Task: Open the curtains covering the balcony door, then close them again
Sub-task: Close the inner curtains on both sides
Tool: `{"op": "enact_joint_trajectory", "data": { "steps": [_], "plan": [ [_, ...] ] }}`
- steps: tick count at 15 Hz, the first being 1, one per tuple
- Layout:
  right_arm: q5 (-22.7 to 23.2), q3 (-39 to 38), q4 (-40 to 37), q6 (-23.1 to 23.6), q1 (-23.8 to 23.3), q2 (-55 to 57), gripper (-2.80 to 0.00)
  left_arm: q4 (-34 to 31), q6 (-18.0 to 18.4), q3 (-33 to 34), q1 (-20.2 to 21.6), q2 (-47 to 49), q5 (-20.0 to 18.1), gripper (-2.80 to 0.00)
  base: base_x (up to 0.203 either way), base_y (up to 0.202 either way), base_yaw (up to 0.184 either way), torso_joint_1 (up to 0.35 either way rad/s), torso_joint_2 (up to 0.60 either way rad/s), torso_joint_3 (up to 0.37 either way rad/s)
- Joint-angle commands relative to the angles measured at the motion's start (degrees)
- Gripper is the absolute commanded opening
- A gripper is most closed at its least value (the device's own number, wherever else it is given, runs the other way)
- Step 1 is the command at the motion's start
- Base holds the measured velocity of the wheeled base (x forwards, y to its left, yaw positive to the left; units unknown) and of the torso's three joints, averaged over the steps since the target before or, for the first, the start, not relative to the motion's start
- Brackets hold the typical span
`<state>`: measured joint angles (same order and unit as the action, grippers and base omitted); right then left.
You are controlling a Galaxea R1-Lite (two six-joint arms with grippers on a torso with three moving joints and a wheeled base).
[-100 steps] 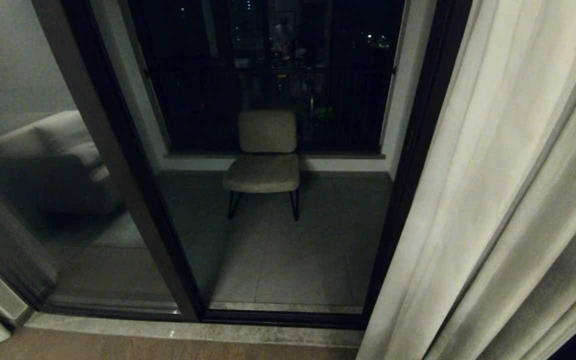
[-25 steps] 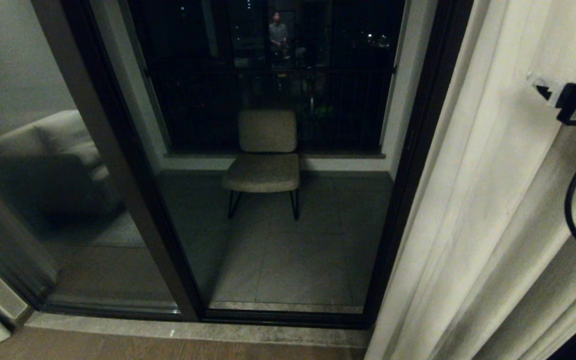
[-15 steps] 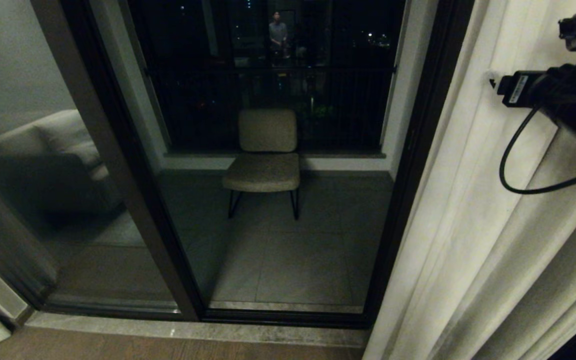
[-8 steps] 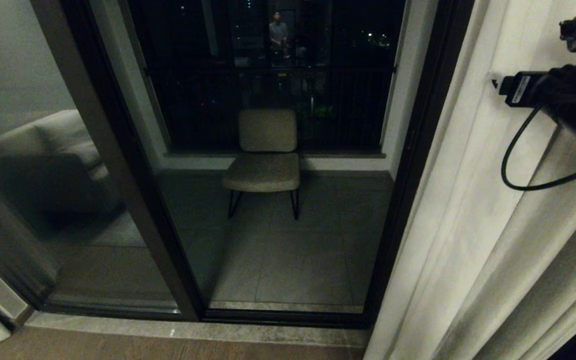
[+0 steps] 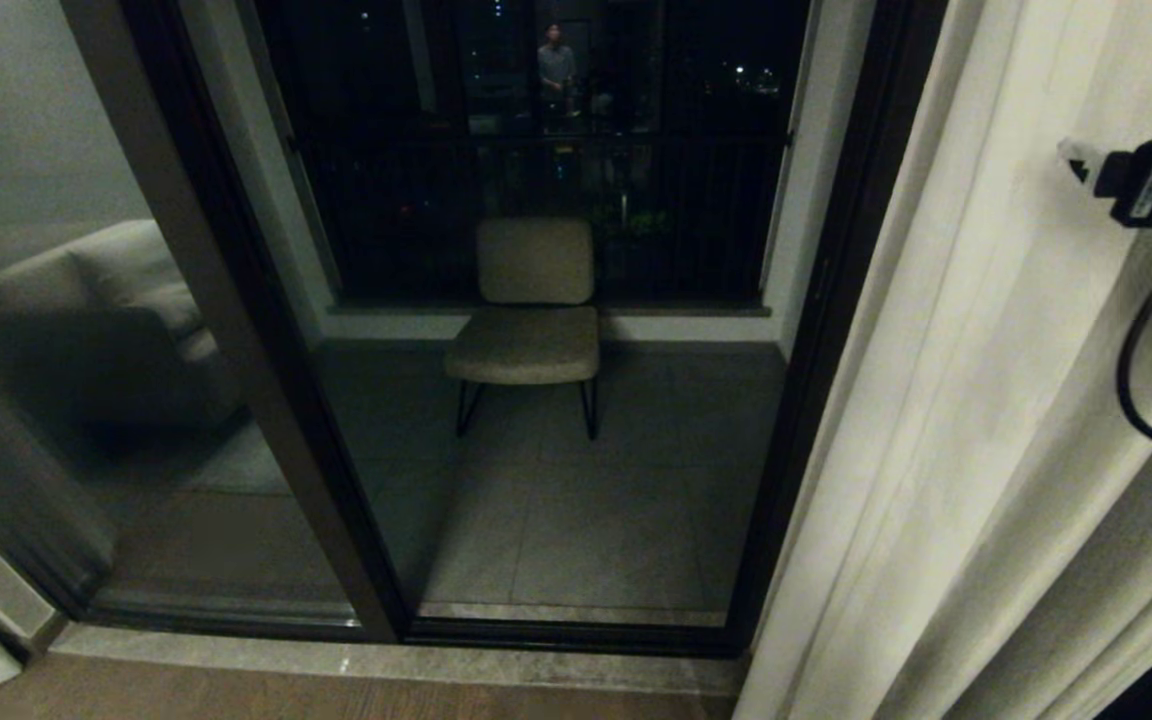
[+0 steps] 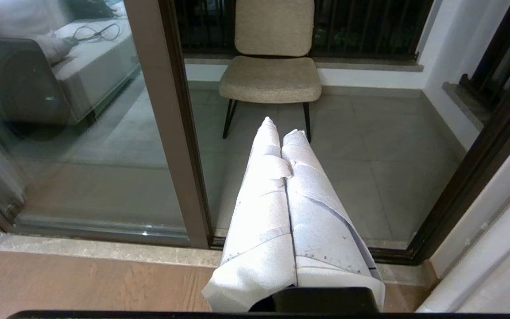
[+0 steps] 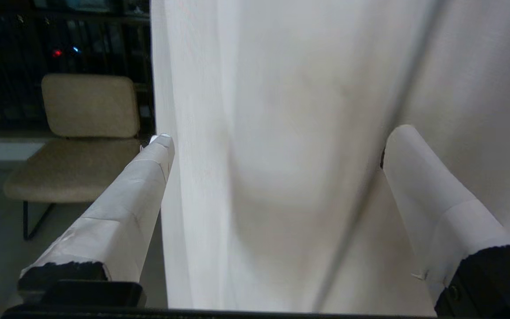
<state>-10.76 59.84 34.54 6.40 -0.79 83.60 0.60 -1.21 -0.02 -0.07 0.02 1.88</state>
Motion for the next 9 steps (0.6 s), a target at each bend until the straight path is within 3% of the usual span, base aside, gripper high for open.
{"op": "enact_joint_trajectory", "data": {
  "steps": [1,3,9],
  "plan": [
    [-0.12,-3.68,-0.45,0.05,-2.64,-6.73,0.00,-0.05,-0.02,-0.05,-0.01,-0.02,0.05,-2.80,0.000,0.000,0.000,0.000,0.00,0.000],
    [0.09,-3.14,-0.56,-0.05,-5.23,-6.46,0.00,-0.06,-0.11,0.02,-0.01,-0.02,-0.03,-2.80,0.000,0.000,0.000,0.000,0.00,0.000],
    [0.77,5.13,0.48,-0.29,-5.28,4.93,0.00,-0.07,-0.02,-0.06,-0.01,-0.02,0.05,-2.80,0.000,0.000,0.000,0.000,0.00,0.000]
  ]
}}
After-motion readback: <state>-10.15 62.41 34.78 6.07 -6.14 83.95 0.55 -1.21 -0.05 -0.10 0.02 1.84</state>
